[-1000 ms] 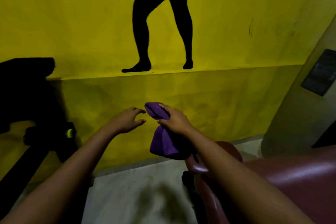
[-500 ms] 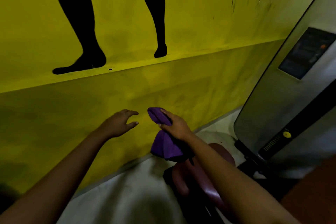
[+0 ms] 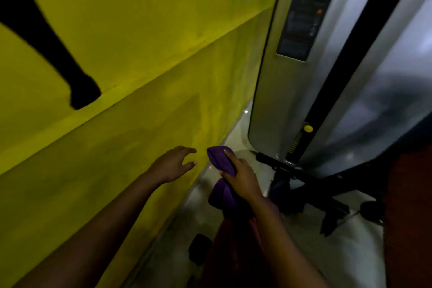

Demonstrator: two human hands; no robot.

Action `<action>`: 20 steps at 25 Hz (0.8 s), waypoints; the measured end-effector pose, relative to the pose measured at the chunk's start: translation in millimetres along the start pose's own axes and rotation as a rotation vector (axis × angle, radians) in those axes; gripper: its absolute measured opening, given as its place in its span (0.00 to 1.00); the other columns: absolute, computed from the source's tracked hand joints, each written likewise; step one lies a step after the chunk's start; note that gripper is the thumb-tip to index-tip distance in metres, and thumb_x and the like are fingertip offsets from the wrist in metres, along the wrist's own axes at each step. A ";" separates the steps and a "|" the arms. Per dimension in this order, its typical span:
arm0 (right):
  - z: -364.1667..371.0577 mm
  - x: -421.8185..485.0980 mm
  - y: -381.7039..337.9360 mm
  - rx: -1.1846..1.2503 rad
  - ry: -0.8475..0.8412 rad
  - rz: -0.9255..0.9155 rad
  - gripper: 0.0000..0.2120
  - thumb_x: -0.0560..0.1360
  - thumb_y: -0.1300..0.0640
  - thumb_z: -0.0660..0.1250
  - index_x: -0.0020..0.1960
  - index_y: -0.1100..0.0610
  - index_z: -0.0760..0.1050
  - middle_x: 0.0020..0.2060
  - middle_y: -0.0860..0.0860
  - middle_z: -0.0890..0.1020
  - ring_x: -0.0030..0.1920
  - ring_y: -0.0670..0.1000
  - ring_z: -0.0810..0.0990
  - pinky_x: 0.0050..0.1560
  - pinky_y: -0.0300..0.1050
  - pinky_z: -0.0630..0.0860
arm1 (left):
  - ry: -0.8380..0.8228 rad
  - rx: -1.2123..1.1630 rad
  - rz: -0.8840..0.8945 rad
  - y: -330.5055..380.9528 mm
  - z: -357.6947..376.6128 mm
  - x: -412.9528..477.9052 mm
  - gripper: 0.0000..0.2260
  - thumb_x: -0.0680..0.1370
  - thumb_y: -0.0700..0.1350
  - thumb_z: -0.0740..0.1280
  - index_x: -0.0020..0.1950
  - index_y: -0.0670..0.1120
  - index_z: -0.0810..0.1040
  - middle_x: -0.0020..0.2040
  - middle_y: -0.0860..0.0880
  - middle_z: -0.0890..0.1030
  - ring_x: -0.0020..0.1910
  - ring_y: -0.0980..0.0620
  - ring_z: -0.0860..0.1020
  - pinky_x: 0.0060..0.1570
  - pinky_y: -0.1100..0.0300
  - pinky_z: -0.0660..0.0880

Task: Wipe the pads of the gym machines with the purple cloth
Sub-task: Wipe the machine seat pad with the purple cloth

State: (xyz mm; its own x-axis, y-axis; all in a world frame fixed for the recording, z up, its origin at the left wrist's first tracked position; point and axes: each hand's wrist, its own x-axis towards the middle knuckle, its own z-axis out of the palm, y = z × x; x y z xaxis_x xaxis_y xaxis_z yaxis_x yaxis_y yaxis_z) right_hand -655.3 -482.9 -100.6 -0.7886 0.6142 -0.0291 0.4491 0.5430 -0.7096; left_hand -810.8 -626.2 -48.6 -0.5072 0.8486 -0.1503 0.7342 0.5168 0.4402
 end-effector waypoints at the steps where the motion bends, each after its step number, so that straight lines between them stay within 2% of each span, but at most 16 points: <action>1: -8.0 10.9 6.7 0.017 0.060 0.057 0.31 0.75 0.51 0.66 0.74 0.45 0.57 0.65 0.57 0.71 0.63 0.58 0.72 0.56 0.44 0.68 | -0.034 0.004 0.042 6.4 -2.3 27.1 0.22 0.80 0.50 0.61 0.72 0.47 0.65 0.72 0.45 0.68 0.69 0.47 0.68 0.64 0.57 0.66; 8: -62.1 1.8 40.7 0.039 0.451 0.391 0.31 0.74 0.52 0.67 0.73 0.43 0.57 0.67 0.56 0.69 0.65 0.57 0.71 0.61 0.47 0.69 | -0.212 -0.132 0.366 81.4 8.4 138.4 0.20 0.79 0.46 0.62 0.71 0.44 0.67 0.70 0.44 0.70 0.69 0.47 0.68 0.66 0.58 0.64; 11: -84.5 -25.6 41.1 0.048 0.684 0.485 0.32 0.74 0.53 0.68 0.73 0.45 0.57 0.67 0.56 0.69 0.65 0.56 0.71 0.61 0.42 0.66 | -0.295 -0.204 0.531 130.6 20.9 162.5 0.19 0.79 0.47 0.63 0.69 0.44 0.69 0.67 0.45 0.73 0.66 0.47 0.71 0.61 0.60 0.67; 14: -95.3 -47.7 34.0 0.065 0.917 0.527 0.35 0.73 0.52 0.67 0.72 0.43 0.51 0.67 0.55 0.68 0.65 0.55 0.70 0.60 0.39 0.65 | -0.411 -0.278 0.654 184.5 33.8 177.9 0.19 0.79 0.46 0.62 0.70 0.43 0.69 0.68 0.44 0.72 0.66 0.48 0.71 0.60 0.63 0.65; 16: -103.2 -53.4 30.3 0.027 1.057 0.576 0.35 0.72 0.49 0.64 0.72 0.42 0.48 0.66 0.55 0.68 0.65 0.55 0.70 0.59 0.40 0.66 | -0.482 -0.298 0.767 226.7 50.0 192.3 0.20 0.80 0.46 0.61 0.71 0.44 0.67 0.70 0.43 0.70 0.68 0.47 0.69 0.64 0.61 0.64; 18: -109.5 -54.6 30.4 -0.015 1.164 0.681 0.34 0.74 0.52 0.66 0.73 0.44 0.49 0.67 0.55 0.67 0.66 0.54 0.69 0.59 0.36 0.63 | -0.564 -0.327 0.857 270.4 70.5 203.1 0.22 0.80 0.48 0.60 0.73 0.45 0.63 0.72 0.43 0.67 0.71 0.47 0.66 0.70 0.55 0.62; 20: -116.8 -53.6 29.0 -0.074 1.291 0.774 0.35 0.75 0.55 0.67 0.73 0.44 0.49 0.68 0.54 0.66 0.66 0.53 0.68 0.58 0.34 0.61 | -0.719 -0.378 0.892 312.0 89.1 208.6 0.25 0.79 0.50 0.60 0.75 0.46 0.59 0.73 0.44 0.64 0.73 0.47 0.63 0.72 0.53 0.59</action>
State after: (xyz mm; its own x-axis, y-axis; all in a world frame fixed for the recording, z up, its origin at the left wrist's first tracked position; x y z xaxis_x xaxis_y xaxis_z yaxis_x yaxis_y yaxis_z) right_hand -550.9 -433.3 -37.3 0.5294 0.8005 0.2809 0.6201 -0.1392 -0.7720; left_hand -647.3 -277.8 -21.5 0.5666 0.8213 -0.0668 0.4585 -0.2469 0.8537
